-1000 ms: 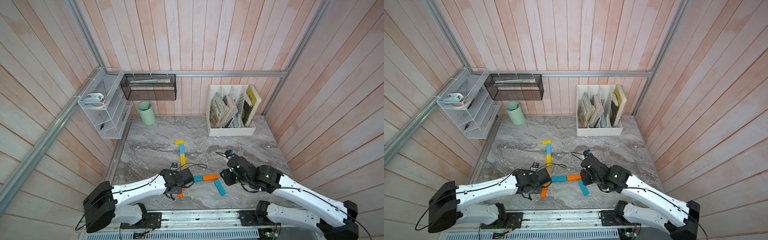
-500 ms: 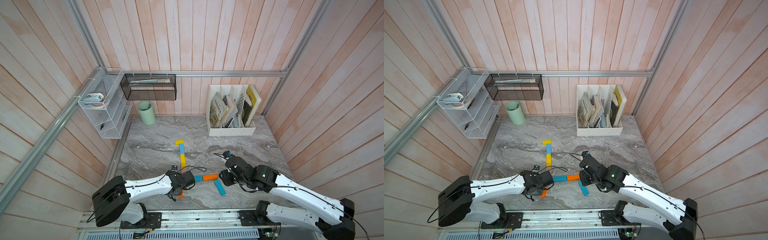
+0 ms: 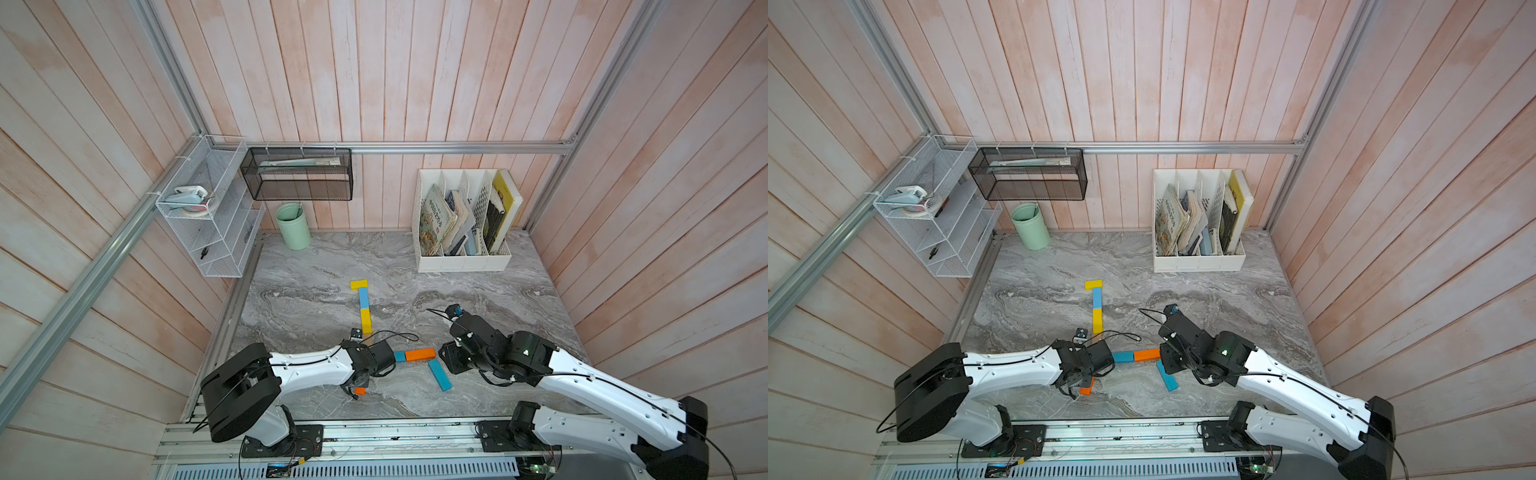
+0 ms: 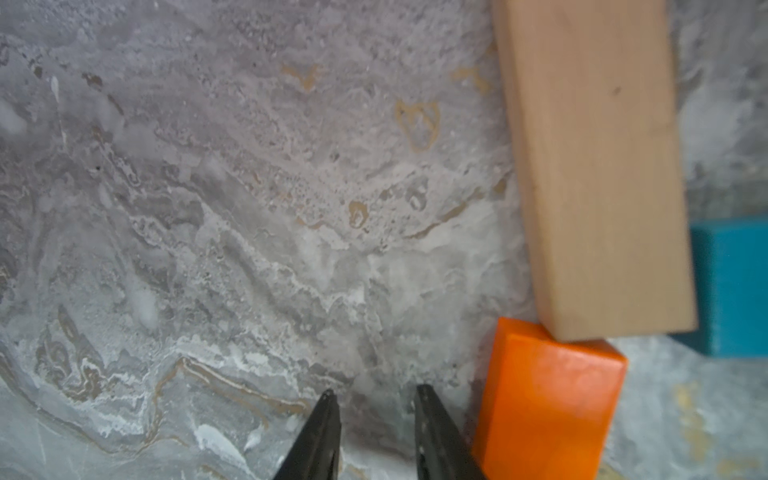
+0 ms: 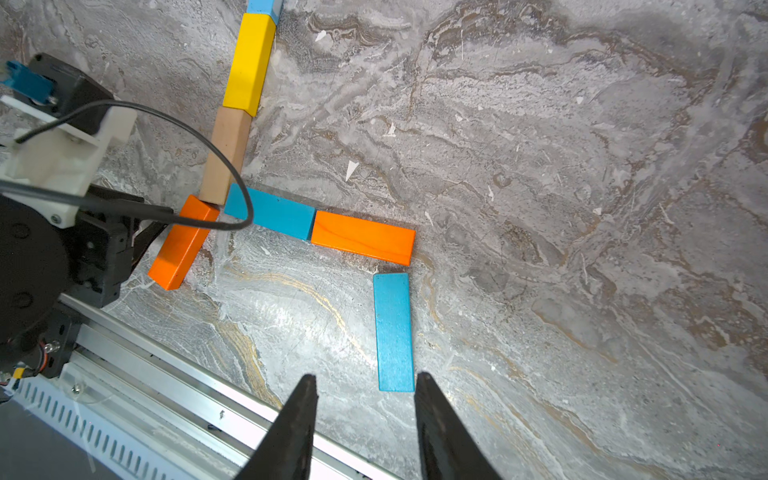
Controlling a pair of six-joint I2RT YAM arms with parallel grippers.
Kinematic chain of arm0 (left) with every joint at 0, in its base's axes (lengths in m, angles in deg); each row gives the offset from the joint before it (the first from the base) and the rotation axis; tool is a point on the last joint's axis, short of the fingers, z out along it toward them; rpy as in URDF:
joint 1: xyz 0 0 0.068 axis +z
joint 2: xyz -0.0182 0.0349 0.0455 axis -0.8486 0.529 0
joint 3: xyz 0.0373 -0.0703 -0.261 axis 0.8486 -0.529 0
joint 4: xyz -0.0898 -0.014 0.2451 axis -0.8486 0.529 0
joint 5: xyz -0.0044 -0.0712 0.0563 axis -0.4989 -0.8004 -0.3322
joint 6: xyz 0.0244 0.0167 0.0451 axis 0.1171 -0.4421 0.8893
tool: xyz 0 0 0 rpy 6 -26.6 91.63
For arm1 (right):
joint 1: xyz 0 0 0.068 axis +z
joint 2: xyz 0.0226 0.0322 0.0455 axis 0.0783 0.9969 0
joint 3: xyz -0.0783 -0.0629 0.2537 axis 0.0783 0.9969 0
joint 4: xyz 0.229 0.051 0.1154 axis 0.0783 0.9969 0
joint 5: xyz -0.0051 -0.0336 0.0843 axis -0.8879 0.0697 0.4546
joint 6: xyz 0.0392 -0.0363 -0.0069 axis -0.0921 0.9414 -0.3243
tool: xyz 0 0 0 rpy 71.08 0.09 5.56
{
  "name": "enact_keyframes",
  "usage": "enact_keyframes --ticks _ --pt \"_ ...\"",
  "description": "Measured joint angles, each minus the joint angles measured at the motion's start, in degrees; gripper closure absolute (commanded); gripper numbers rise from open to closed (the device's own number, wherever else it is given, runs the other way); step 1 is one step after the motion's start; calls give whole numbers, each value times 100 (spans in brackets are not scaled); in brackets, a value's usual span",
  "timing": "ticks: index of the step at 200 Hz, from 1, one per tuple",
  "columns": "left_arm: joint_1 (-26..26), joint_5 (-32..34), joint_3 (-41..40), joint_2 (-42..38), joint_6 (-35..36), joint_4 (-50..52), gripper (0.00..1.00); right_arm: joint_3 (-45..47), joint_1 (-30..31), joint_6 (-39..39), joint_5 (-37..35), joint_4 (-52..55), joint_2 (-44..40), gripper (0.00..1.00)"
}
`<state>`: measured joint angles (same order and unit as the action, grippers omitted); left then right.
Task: Assemble a giraffe with building blocks
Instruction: Assemble the building block at the center of the board.
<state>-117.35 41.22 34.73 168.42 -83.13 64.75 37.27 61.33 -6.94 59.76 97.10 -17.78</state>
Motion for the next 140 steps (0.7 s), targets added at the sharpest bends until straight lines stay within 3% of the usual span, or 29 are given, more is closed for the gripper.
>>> enact_keyframes --ticks 140 --pt "-4 -46 170 155 186 -129 63 68 0 0 0 0 -13 58"
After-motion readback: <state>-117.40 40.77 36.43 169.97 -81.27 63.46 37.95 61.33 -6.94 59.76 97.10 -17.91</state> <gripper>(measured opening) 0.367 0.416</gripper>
